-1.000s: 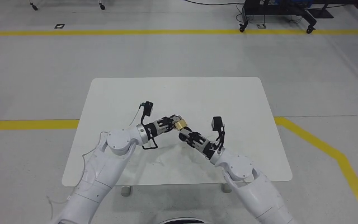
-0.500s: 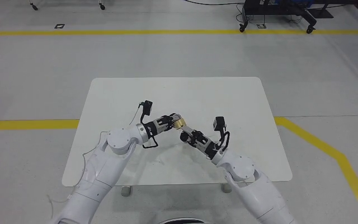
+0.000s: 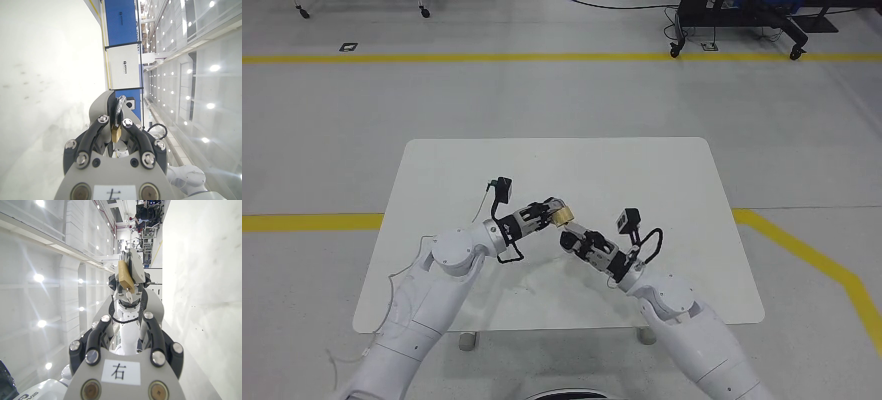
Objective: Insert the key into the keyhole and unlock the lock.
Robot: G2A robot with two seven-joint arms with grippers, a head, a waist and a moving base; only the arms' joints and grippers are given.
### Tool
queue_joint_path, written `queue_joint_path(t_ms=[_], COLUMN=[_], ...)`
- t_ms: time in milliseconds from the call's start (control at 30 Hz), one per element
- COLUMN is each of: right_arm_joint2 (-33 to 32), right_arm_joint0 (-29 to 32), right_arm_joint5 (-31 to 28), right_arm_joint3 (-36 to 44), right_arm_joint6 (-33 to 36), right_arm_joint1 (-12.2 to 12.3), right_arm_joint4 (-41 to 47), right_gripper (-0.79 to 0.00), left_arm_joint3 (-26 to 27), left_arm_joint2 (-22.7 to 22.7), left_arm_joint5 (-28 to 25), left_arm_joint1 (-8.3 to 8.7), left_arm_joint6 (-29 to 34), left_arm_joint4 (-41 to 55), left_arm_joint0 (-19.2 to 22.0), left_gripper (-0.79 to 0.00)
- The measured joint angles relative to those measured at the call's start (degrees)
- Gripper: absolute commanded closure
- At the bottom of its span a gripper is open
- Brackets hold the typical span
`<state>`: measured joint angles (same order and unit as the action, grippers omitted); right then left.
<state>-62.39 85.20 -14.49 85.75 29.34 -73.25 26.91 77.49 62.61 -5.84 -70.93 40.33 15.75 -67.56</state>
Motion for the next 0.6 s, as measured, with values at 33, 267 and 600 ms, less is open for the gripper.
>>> queue_joint_path(t_ms=[33, 267, 600], right_arm_joint2=[0.13, 0.28, -1.28], right_arm_joint0=[-0.28, -1.15, -0.74], right_arm_joint5=[0.03, 0.06, 5.01], right_arm_joint3=[-0.45, -2.21, -3.33], right_arm_joint6=[0.23, 2.07, 11.59], right_arm_joint1=[-0.09, -0.49, -0.82], right_arm_joint4=[0.93, 6.44, 23.80], right_gripper=[-0.086, 0.000, 0.000], left_arm_joint3=[0.04, 0.27, 1.27], left_arm_joint2=[0.11, 0.47, 0.69], left_arm_joint5=[-0.28, -1.50, -8.14], left_arm_joint1=[0.00, 0.06, 0.10], left_arm_joint6=[0.08, 0.37, 0.58], left_arm_joint4=[0.24, 0.71, 0.04], left_arm_joint0=[-0.05, -0.31, -1.03], left_gripper=[0.000, 0.000, 0.000])
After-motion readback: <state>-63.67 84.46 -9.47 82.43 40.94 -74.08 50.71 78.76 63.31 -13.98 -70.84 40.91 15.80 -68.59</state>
